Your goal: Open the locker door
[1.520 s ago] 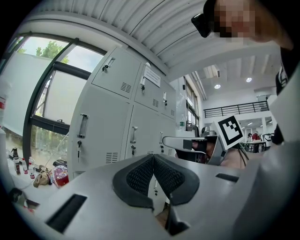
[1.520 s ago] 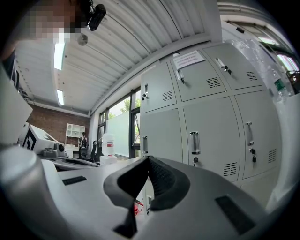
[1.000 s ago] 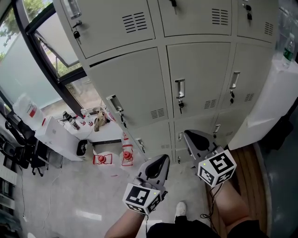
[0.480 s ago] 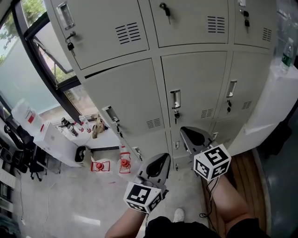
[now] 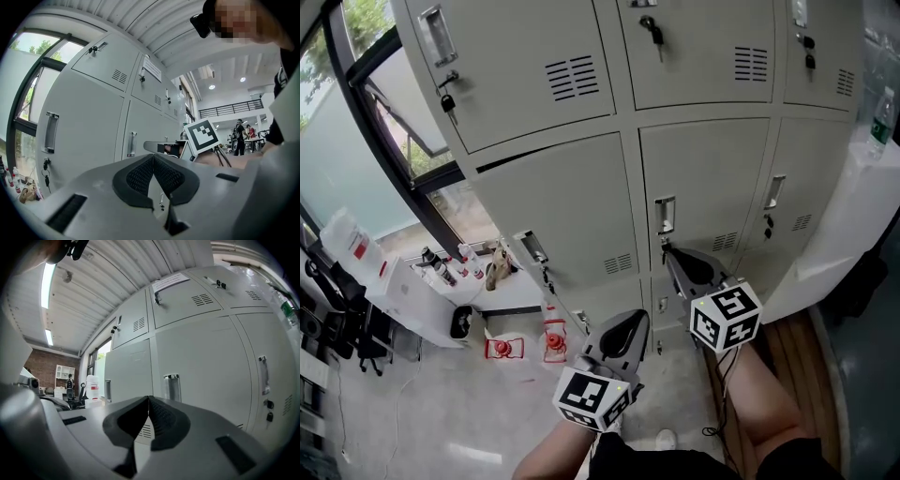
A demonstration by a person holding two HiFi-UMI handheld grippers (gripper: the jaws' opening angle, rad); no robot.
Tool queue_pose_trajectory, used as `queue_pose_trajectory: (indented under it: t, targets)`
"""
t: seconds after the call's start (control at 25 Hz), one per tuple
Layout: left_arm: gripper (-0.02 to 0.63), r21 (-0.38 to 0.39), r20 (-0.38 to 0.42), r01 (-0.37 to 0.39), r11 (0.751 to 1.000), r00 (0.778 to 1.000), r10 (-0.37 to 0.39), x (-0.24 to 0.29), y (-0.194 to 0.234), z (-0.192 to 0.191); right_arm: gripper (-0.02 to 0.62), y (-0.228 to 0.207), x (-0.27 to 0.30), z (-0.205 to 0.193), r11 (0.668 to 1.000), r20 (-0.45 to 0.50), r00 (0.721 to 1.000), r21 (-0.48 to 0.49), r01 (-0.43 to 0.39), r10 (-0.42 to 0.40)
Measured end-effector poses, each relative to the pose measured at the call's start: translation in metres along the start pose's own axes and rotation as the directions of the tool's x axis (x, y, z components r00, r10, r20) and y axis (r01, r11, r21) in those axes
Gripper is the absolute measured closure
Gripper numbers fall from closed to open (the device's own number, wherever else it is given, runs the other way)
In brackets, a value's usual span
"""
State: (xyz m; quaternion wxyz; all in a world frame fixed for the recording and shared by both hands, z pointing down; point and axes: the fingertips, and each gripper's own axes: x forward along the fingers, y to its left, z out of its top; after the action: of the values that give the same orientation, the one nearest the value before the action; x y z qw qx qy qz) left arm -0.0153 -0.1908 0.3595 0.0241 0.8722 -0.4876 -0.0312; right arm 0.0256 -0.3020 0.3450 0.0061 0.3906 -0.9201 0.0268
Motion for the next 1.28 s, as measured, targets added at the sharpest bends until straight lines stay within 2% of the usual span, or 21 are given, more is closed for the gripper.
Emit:
queue_pose_trajectory:
  t: [0.08,0.48,0.76,1.0,1.12,1.28]
  targets:
    - [0.589,-0.003,-0.017,0.025,1.0,1.0,-0.025,0.002,0.007,-0.003,0.481,-0.003,0.01,-0.001,1.0,-0.007,1.0,-0.002,0.016,-0.016]
    - [0.589,-0.019,-0.04,0.125,0.992,0.991,-0.126,0.013,0.044,-0.009,0.41,-0.029,0.061,-0.01,0.983,-0.054,0.982,-0.054,0.177,-0.179]
    - [0.589,-0.034,-0.053,0.155,0.987,0.986,-0.156,0.017,0.062,-0.015,0.374,-0.039,0.083,-0.014,0.968,-0.065,0.967,-0.075,0.24,-0.245]
    - [0.589,-0.04,-0.06,0.157,0.987,0.985,-0.159,0.02,0.071,-0.017,0.371,-0.043,0.095,-0.015,0.958,-0.072,0.959,-0.104,0.267,-0.275]
    - [0.589,-0.038,-0.066,0.156,0.987,0.985,-0.158,0.02,0.074,-0.018,0.437,-0.045,0.095,-0.018,0.954,-0.074,0.955,-0.105,0.28,-0.288]
    - [0.589,-0.036,-0.068,0.153,0.988,0.986,-0.155,0.021,0.075,-0.018,0.442,-0.044,0.094,-0.018,0.959,-0.075,0.958,-0.091,0.269,-0.276]
